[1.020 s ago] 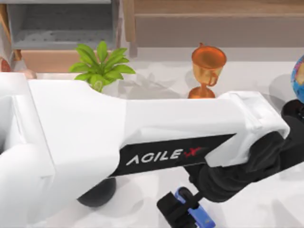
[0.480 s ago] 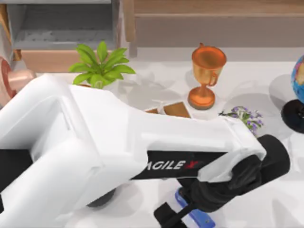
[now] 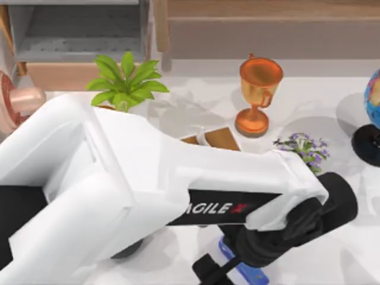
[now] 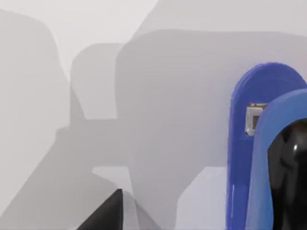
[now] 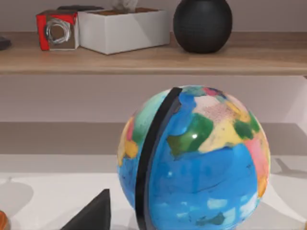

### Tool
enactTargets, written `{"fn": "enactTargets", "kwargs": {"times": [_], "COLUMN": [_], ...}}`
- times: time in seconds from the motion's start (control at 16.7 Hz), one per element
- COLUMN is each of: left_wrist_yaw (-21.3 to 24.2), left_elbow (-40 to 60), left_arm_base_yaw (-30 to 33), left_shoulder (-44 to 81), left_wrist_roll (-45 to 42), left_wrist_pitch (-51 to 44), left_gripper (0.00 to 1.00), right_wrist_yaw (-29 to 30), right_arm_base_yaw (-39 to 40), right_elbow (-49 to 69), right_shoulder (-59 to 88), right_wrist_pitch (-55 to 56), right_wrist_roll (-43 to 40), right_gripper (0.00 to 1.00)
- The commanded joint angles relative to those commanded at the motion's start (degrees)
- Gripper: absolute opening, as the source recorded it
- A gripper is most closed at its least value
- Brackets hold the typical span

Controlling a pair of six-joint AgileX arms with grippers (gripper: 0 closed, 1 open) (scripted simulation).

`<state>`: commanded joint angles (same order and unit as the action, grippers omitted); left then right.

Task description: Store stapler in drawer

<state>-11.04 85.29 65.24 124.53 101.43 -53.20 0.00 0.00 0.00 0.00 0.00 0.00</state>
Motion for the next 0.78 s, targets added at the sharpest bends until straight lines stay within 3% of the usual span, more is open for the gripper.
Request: {"fn": "enactTargets", "kwargs": {"times": [0.6, 0.78], "left_wrist_yaw": [0.0, 0.0], "left_elbow": [0.0, 0.0], "left_arm_base_yaw": [0.0, 0.0], "left_shoulder": [0.0, 0.0], "left_wrist_roll": [0.0, 0.0], "left_wrist_pitch": [0.0, 0.0], "left_gripper": [0.02, 0.0], "right_wrist_yaw": [0.0, 0.0], "right_arm_base_yaw": [0.0, 0.0], "right_elbow": [0.0, 0.0], "right_shoulder": [0.0, 0.0], "right_wrist_pitch": [0.0, 0.0], "right_wrist_roll": [0.0, 0.0], "right_gripper": [1.0, 1.0]}}
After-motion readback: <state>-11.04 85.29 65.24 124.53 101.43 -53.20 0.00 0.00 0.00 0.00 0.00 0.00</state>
